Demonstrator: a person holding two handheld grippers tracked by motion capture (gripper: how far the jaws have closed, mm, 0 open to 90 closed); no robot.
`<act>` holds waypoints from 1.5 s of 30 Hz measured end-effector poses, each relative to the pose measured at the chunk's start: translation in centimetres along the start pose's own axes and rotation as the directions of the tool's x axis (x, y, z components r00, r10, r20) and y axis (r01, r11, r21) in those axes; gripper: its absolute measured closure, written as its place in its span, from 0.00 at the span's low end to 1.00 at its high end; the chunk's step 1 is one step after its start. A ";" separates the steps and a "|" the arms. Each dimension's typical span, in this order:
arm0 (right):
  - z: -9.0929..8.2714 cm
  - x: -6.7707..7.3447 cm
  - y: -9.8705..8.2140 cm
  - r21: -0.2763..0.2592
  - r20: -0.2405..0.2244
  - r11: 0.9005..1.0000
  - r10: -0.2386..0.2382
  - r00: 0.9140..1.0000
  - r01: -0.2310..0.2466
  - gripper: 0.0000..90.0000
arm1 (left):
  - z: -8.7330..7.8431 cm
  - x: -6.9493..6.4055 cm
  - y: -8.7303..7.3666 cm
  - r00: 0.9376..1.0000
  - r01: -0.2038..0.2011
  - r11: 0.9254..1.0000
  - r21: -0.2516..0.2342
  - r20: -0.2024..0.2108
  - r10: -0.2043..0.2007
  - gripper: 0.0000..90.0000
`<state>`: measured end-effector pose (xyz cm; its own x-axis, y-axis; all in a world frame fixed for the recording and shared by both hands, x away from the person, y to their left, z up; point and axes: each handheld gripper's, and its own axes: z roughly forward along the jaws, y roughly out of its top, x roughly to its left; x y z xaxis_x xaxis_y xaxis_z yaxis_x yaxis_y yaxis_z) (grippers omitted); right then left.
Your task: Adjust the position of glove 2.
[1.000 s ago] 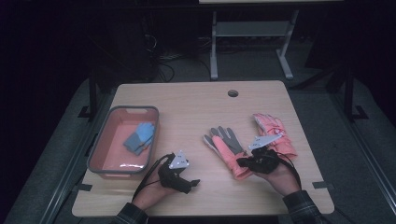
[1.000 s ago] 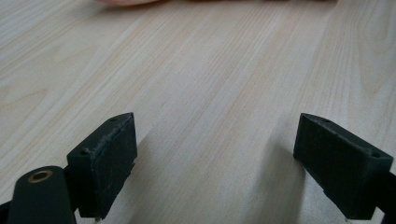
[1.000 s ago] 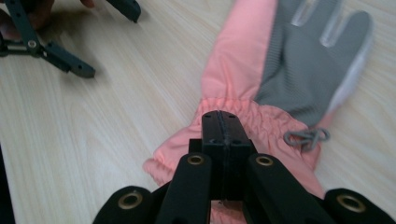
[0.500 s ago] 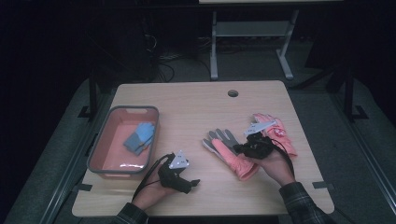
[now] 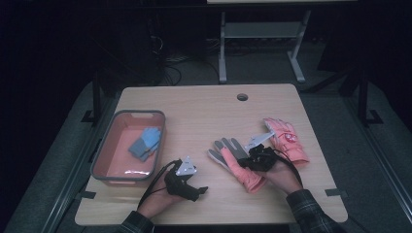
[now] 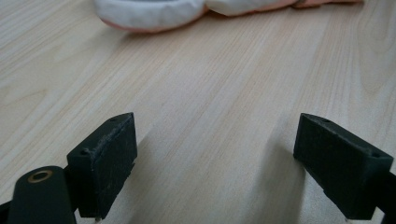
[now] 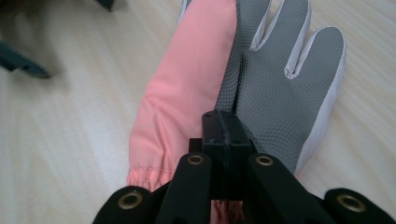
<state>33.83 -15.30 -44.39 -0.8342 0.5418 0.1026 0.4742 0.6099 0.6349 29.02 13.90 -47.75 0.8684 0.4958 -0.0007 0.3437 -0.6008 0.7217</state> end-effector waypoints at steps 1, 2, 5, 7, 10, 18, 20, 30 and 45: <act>0.0 0.2 -0.1 -0.003 -0.009 1.000 -0.012 1.000 0.012 1.00 | 0.0 0.0 0.0 1.000 0.001 1.000 0.000 0.000 -0.001 0.14; 0.0 0.5 -0.2 0.000 -0.017 1.000 -0.016 1.000 0.016 1.00 | 0.0 0.0 0.0 1.000 0.001 1.000 0.000 0.000 -0.001 0.14; -0.2 1.4 -0.5 0.004 -0.031 1.000 -0.027 0.999 0.027 1.00 | 0.0 0.0 0.0 1.000 0.003 1.000 0.000 0.001 -0.003 0.14; -0.2 2.1 -0.7 0.003 -0.045 0.999 -0.044 0.998 0.044 1.00 | 0.0 0.0 0.0 1.000 0.006 1.000 0.000 0.002 -0.006 0.14; -0.4 2.8 -1.0 0.008 -0.061 0.998 -0.060 0.996 0.060 1.00 | 0.0 -0.1 0.0 1.000 0.011 1.000 -0.004 0.003 -0.011 0.14; -1.1 3.8 -0.8 0.008 -0.072 0.998 -0.061 0.996 0.062 0.93 | 0.0 -0.1 0.0 1.000 0.010 1.000 -0.003 0.002 -0.010 0.14; -1.7 3.4 -0.5 -0.012 -0.072 0.999 -0.042 0.996 0.041 0.89 | 0.0 -0.1 0.0 1.000 0.010 1.000 -0.002 0.002 -0.010 0.14; -5.1 0.5 -0.3 -0.123 0.001 0.989 0.078 0.997 -0.077 0.76 | 0.0 0.0 0.0 1.000 0.004 1.000 -0.001 0.000 -0.004 0.14; -8.7 -8.0 -2.3 -0.182 0.228 0.948 0.298 0.927 -0.261 1.00 | 0.0 0.0 0.1 1.000 0.006 1.000 0.006 0.005 -0.007 0.14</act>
<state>36.98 -26.14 -40.02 -0.5677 0.8158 0.1103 0.6158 0.3320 0.7145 29.00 13.84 -47.72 0.8678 0.4968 -0.0086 0.3516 -0.6016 0.7173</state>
